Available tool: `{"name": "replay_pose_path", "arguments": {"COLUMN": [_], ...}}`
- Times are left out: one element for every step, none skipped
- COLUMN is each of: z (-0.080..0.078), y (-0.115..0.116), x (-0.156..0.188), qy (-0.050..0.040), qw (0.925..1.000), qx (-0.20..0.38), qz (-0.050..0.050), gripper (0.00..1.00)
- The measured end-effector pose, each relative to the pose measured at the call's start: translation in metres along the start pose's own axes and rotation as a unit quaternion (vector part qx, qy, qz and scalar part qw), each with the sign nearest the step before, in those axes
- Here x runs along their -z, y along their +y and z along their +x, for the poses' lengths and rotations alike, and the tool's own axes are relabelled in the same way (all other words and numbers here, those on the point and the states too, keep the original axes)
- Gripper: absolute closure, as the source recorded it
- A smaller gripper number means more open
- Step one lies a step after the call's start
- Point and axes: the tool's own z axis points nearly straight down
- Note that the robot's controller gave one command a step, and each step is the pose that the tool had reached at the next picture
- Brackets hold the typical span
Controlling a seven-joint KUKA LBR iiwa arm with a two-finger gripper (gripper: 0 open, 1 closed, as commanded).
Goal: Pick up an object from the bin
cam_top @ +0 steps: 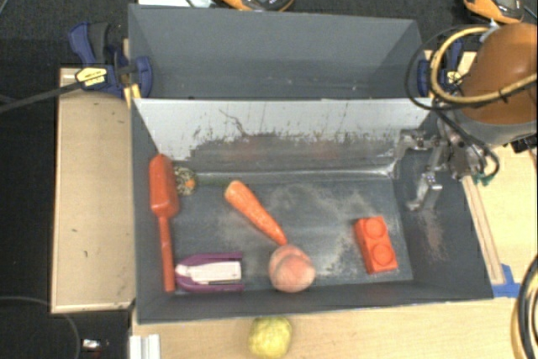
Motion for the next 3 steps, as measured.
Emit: {"name": "replay_pose_path", "arguments": {"z": [0.0, -0.01, -0.009], "y": [0.0, 0.008, 0.035], "x": [0.0, 0.084, -0.026], "qy": [0.0, -0.0063, -0.0012], "qw": [1.0, 0.9987, 0.9987], "qx": [0.0, 0.05, 0.052], "qz": [0.0, 0.002, 0.0], "gripper": [0.0, 0.0, 0.0]}}
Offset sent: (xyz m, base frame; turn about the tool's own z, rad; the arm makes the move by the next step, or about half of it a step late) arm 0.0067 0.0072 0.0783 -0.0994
